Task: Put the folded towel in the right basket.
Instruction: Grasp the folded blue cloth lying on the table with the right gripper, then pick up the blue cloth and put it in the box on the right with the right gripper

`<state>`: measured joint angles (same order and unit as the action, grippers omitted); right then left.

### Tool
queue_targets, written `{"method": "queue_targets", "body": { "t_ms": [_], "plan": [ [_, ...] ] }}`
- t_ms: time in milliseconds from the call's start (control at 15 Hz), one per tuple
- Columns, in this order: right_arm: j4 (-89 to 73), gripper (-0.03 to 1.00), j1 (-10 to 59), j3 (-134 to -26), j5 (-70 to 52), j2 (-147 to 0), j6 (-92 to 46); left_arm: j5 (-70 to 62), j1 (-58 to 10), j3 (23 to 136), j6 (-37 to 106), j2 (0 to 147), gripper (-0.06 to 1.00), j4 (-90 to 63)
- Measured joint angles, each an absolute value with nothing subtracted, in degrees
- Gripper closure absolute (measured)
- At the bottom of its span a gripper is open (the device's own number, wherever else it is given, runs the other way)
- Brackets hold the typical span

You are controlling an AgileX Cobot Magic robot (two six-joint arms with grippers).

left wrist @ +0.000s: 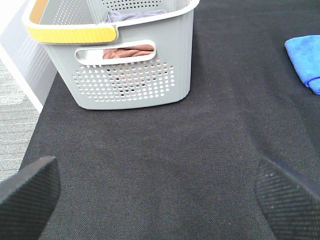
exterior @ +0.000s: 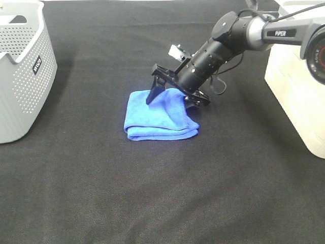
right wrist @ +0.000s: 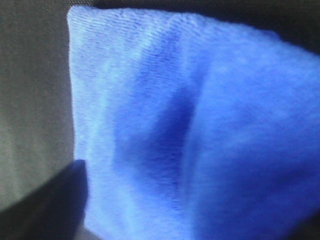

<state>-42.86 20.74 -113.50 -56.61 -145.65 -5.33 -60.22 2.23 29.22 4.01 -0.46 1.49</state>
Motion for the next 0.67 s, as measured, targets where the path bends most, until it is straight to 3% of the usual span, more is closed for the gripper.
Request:
{"method": "queue_targets", "body": {
  "t_ms": [67, 267, 533, 667],
  "plan": [
    [-42.9, 0.27, 20.7, -113.5, -56.6, -145.6, -5.3, -60.2, 2.2, 29.2, 4.0, -0.5, -0.05, 1.5],
    [-43.1, 0.77, 20.8, -113.3, -55.7, -146.7, -6.0, -60.2, 2.2, 29.2, 4.0, -0.5, -0.05, 1.5],
    [-39.6, 0.77, 21.2, -116.1, -58.6, -146.7, -7.4, -60.2, 2.2, 29.2, 4.0, -0.5, -0.05, 1.5],
    [-35.1, 0.77, 21.4, -120.5, -65.6, -146.7, -7.4, -60.2, 2.2, 29.2, 4.0, -0.5, -0.05, 1.5]
  ]
}}
